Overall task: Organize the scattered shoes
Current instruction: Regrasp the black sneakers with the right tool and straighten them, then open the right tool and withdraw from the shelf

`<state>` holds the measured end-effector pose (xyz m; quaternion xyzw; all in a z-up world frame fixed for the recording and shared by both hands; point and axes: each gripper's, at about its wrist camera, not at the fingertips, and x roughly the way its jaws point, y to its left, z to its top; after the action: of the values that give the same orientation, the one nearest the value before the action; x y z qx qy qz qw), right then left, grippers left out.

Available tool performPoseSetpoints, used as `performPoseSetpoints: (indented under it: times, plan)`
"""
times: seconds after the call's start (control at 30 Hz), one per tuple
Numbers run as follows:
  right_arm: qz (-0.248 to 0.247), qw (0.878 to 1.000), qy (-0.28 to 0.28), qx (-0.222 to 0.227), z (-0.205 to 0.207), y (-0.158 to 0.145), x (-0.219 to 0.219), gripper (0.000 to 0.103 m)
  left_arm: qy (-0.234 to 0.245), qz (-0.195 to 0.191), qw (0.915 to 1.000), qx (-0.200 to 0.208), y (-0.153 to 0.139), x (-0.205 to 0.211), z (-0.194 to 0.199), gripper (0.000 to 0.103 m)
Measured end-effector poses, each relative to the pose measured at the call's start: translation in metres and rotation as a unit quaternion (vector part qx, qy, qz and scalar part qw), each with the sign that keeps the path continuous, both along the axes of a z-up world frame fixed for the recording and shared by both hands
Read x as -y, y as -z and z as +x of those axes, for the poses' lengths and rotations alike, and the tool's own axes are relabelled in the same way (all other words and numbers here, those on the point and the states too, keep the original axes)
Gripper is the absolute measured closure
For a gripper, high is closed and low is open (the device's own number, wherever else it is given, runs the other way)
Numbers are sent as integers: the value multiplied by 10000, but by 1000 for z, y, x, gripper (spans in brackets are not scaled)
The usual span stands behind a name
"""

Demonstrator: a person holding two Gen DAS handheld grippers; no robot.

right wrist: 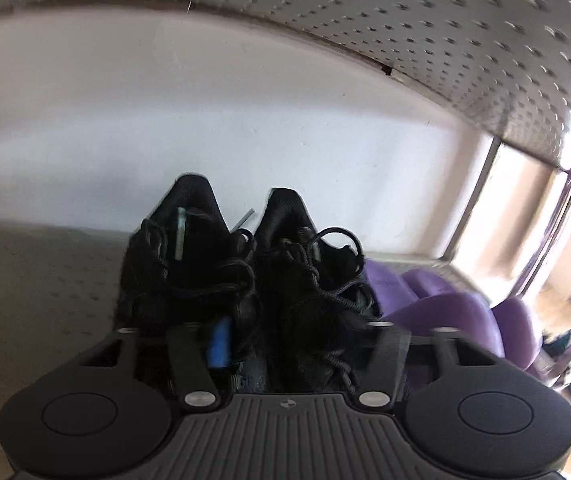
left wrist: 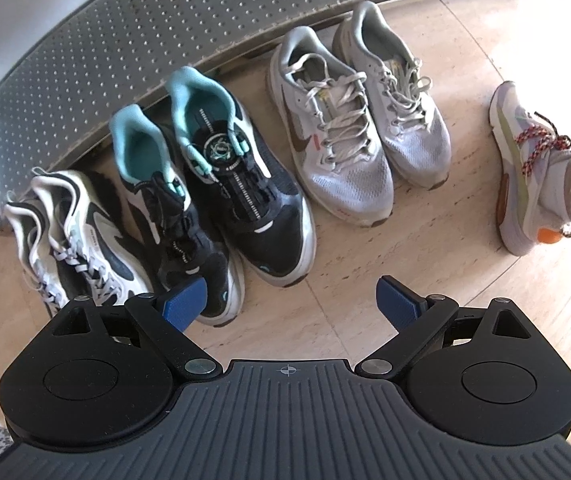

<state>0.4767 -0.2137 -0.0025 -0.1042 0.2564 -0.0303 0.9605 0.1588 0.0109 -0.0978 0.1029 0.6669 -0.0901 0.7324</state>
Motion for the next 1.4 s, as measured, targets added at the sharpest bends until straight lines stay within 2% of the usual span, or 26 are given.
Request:
performPoseSetpoints:
  times: [0.07, 0.13, 0.23, 0.3, 0.33, 0.37, 0.4, 0.47, 0.63, 0.77, 0.83, 0.93, 1.03, 1.13, 1.27, 1.3, 1.33, 1.4]
  plan:
    - [329, 9994, -69, -2, -16, -12, 10, 26, -27, -9, 10000, 96, -5, -1, 1, 8]
    - [553, 9984, 68, 8, -39, -29, 22, 24, -49, -23, 9998, 179, -9, -1, 1, 8]
    - [851, 9954, 451, 2, -77, -56, 44, 24, -50, -95, 9994, 328, -19, 0, -2, 8]
    - [1199, 9863, 1109, -234, -94, -66, 65, 29, -31, -127, 9992, 374, -23, 1, -4, 8]
    - [1548, 9754, 1530, -343, -104, -69, 80, 45, -21, -143, 9991, 398, -25, 2, -6, 8]
    - [1892, 9620, 1936, -368, -114, -68, 98, 65, -2, -155, 9991, 399, -25, 3, -7, 8]
    - [2076, 9525, 2202, -327, -123, -65, 112, 72, 19, -167, 9991, 397, -25, 3, -9, 8]
    - [2386, 9343, 2636, -258, -136, -56, 137, 76, 47, -170, 9991, 381, -25, 5, -12, 8]
    - [3560, 8914, 2804, -54, -134, -20, 184, 71, 40, -104, 9995, 289, -17, 6, -13, 8]
    - [4242, 8619, 2777, 50, -111, -6, 198, 51, -15, -42, 9998, 206, -10, 5, -8, 8]
    - [4560, 8460, 2762, 92, -98, 0, 204, 45, -22, -9, 9999, 142, -5, 5, -5, 8]
    - [4822, 8266, 2901, 105, -84, 13, 210, 45, -25, 25, 10000, 54, 1, 5, -2, 8]
    - [4997, 8100, 3064, 170, -78, 25, 216, 51, -33, 37, 10000, 22, 4, 5, 0, 8]
    - [5040, 8069, 3075, 179, -72, 33, 217, 60, -10, 27, 10000, 0, 5, 6, 1, 8]
    - [5068, 8041, 3095, 275, -64, 39, 214, 61, -5, 55, 10000, -32, 7, 6, 2, 8]
    - [5028, 8055, 3122, 296, -62, 39, 212, 63, -7, 63, 10000, -37, 8, 6, 2, 8]
    - [4882, 8126, 3172, 270, -60, 37, 210, 72, -11, 59, 10000, -33, 7, 5, 2, 8]
    - [4710, 8211, 3213, 256, -59, 37, 207, 72, -19, 43, 10000, -17, 6, 4, 3, 8]
